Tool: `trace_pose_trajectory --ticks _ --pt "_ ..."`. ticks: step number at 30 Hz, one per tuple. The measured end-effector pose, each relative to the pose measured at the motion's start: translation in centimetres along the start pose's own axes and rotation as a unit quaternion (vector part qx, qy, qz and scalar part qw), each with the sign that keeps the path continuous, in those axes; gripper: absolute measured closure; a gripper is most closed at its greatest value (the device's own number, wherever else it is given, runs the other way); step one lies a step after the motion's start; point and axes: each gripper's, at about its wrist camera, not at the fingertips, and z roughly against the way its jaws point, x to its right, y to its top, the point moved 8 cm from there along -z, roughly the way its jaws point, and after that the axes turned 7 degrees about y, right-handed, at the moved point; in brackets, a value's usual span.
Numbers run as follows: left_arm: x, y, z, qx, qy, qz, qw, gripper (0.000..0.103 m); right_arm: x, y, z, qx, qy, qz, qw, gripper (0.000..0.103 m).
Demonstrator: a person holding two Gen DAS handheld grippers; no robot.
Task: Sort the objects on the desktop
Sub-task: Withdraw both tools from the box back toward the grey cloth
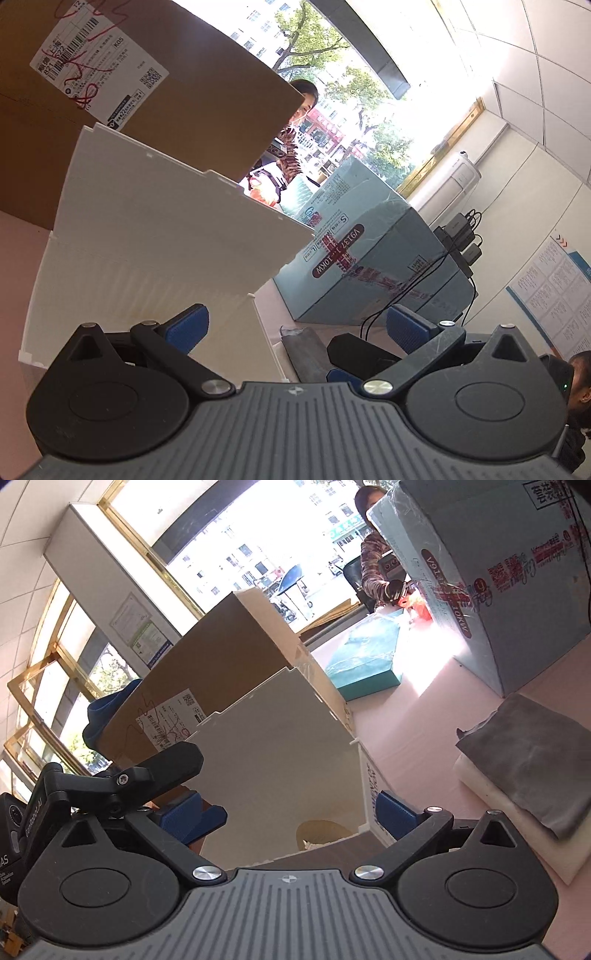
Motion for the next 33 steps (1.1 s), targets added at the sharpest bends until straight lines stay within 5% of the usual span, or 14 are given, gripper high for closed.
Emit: trace_pose_trajectory --ticks 18,26,33 --pt "6.6 -8.3 -4.2 -0.04 0.019 -0.149 0.9878 0.0 9.7 -1.3 10.8 0.083 -0.062 -0.069 0.992 0.001" --pt "8.2 -11.1 -6.1 -0.05 0.023 -0.2 0.9783 0.0 13.4 -0.2 13.3 0.213 -0.102 -0.006 0.972 0.001" --pt "12.6 -9.3 -6.3 0.014 0.041 -0.229 0.9724 0.0 16.6 4.2 11.1 0.234 -0.068 0.013 0.97 0.001"
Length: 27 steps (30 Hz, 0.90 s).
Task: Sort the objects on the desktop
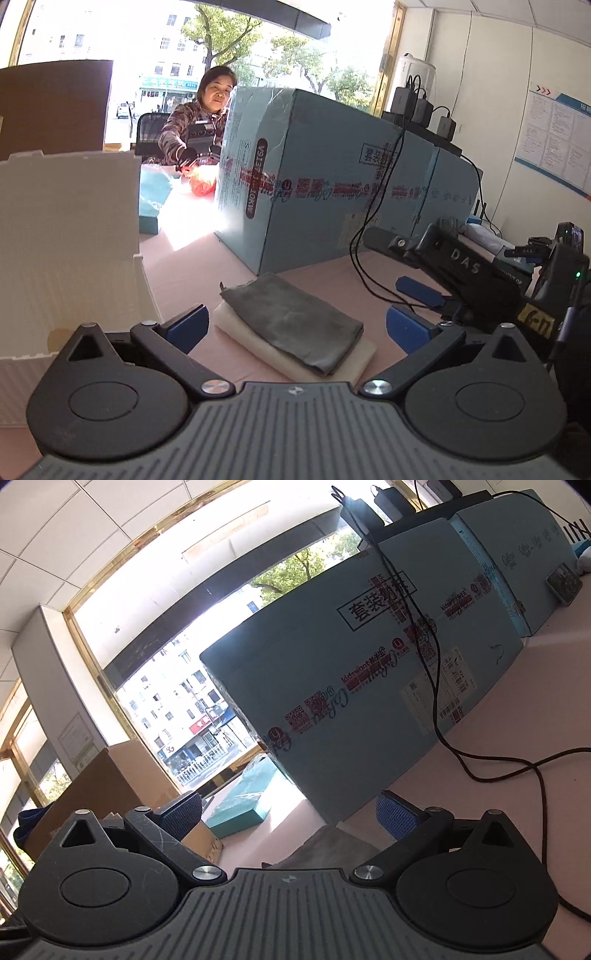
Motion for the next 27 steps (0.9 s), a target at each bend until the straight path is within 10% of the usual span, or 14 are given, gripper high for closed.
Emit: trace_pose_trajectory --ticks 9,19,27 --pt "5.4 3.4 -4.8 0.004 -0.01 0.008 0.9999 0.0 3.9 2.4 1.3 0.003 -0.019 0.012 1.0 0.001" --pt "1.8 0.2 -8.5 -0.079 -0.044 0.04 0.9951 0.0 4.6 0.2 0.1 -0.059 -0.06 0.039 0.996 0.002" --pt "0.7 -0.7 -9.3 -0.071 -0.046 0.054 0.9949 0.0 6.0 -1.6 -0.7 -0.103 -0.025 -0.06 0.993 0.002"
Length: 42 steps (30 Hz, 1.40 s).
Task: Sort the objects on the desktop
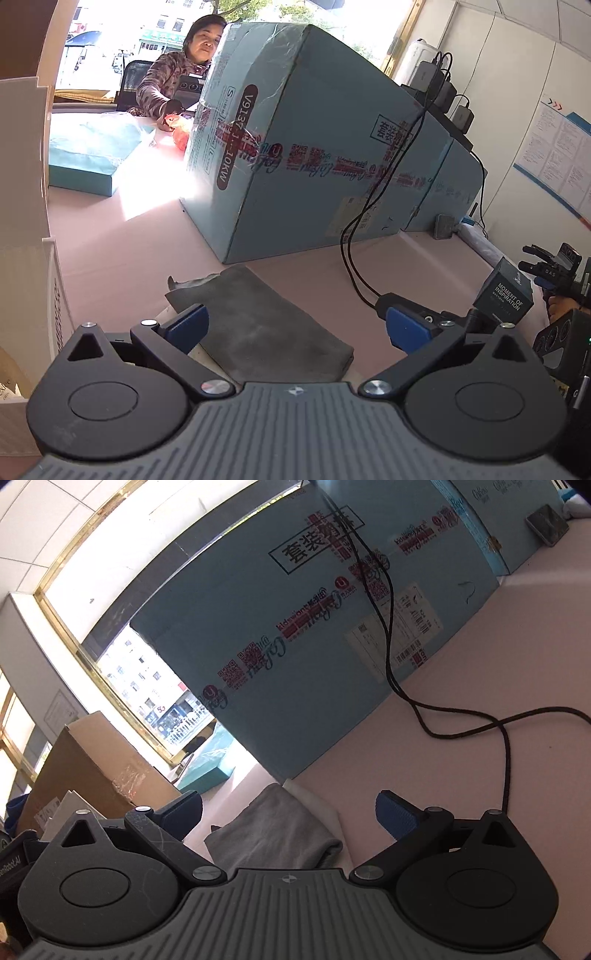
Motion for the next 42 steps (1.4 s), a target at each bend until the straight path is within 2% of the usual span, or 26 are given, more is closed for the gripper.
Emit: trace_pose_trajectory --ticks 5,10,13,16,18,19,21,23,29,35,39,42 --pt "-1.1 -0.6 -1.1 -0.01 0.005 0.023 0.9997 0.0 0.4 -1.1 -1.1 -0.047 0.0 -0.022 0.999 0.011" --pt "-2.1 -1.1 -2.2 -0.031 0.026 0.034 0.9986 0.0 0.7 -2.2 -1.6 -0.086 -0.062 -0.001 0.994 0.014" --pt "-2.3 -1.6 -2.7 -0.04 0.032 0.029 0.9983 0.0 0.3 -2.5 -1.1 -0.092 -0.051 -0.01 0.994 0.014" --pt "-2.3 -2.1 -3.2 -0.046 0.035 0.023 0.998 0.0 0.0 -2.4 -1.1 -0.087 -0.04 -0.01 0.995 0.025" --pt "-2.4 -2.3 -3.5 -0.047 0.04 0.024 0.9978 0.0 0.0 -2.3 -1.1 -0.082 -0.041 -0.004 0.996 0.036" --pt "-2.6 -2.4 -3.5 -0.042 0.045 0.027 0.9978 0.0 0.1 -2.3 -1.2 -0.08 -0.041 -0.004 0.996 0.039" --pt "-2.8 -2.4 -3.5 -0.032 0.051 0.03 0.9978 0.001 0.4 -2.3 -1.5 -0.078 -0.043 -0.01 0.996 0.052" --pt "-2.9 -2.5 -3.4 -0.021 0.055 0.03 0.9978 0.001 1.0 -2.5 -1.9 -0.083 -0.046 -0.023 0.995 0.057" --pt "-2.9 -2.3 -3.2 -0.01 0.058 0.038 0.9975 0.001 0.5 -2.3 -2.1 -0.073 -0.04 -0.007 0.996 0.062" --pt "-2.8 -2.3 -3.2 -0.009 0.06 0.039 0.9974 0.001 -0.1 -2.3 -2.1 -0.063 -0.052 0.035 0.996 0.062" --pt "-2.8 -2.3 -3.2 -0.009 0.059 0.043 0.9973 0.001 -0.2 -2.4 -2.3 -0.067 -0.048 0.038 0.996 0.063" --pt "-2.8 -2.3 -3.2 -0.009 0.061 0.042 0.9972 0.001 -0.4 -2.6 -2.5 -0.07 -0.048 0.049 0.995 0.069"
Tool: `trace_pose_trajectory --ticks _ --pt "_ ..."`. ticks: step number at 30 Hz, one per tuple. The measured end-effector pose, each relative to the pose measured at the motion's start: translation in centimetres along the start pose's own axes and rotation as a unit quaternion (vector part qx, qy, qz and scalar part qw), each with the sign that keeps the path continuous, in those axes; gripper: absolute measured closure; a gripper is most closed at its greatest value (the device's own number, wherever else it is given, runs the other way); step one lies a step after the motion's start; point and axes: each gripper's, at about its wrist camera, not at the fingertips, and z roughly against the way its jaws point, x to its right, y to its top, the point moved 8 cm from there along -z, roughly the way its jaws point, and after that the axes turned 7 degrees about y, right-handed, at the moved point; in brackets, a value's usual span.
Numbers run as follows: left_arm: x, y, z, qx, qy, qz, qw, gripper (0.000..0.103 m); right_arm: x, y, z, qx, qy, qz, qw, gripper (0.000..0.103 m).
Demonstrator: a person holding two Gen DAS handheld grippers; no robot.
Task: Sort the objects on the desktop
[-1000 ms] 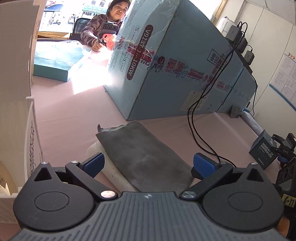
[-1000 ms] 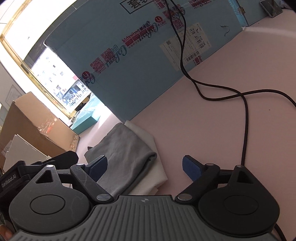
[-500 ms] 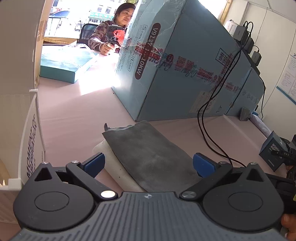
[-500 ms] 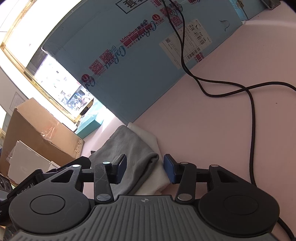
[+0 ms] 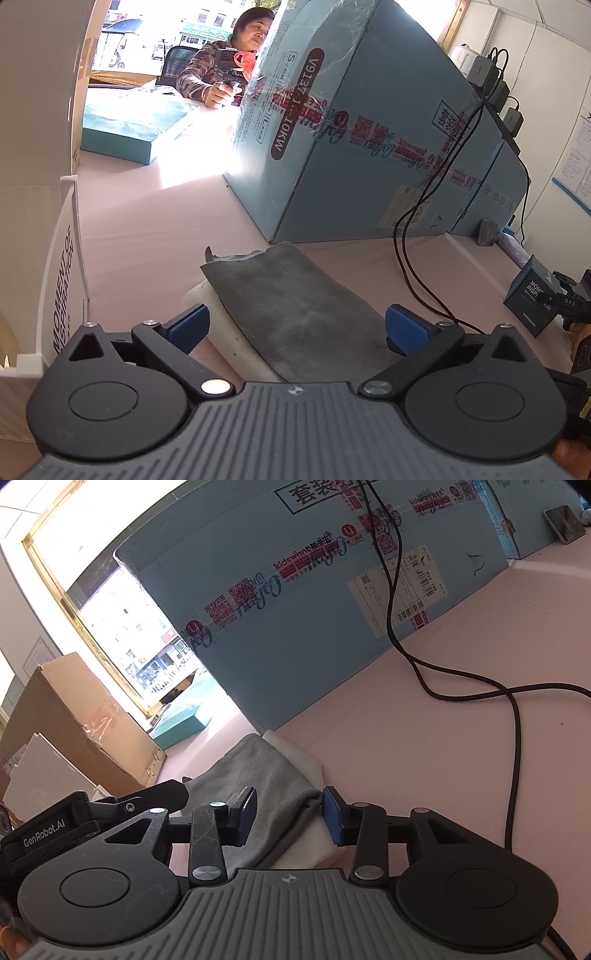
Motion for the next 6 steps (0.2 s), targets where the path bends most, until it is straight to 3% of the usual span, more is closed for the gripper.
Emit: trace_pose_trajectory --ticks 3,6 --pt "0.04 -0.05 -0.04 0.0 0.001 0.0 1.0 0.001 -0.31 -0.14 -0.51 -0.004 -0.018 0.034 0.999 0.084" --pt "0.07 -0.06 0.03 0.001 0.0 0.002 1.0 0.001 -0.36 -0.29 -0.7 -0.004 -0.031 0.05 0.998 0.085"
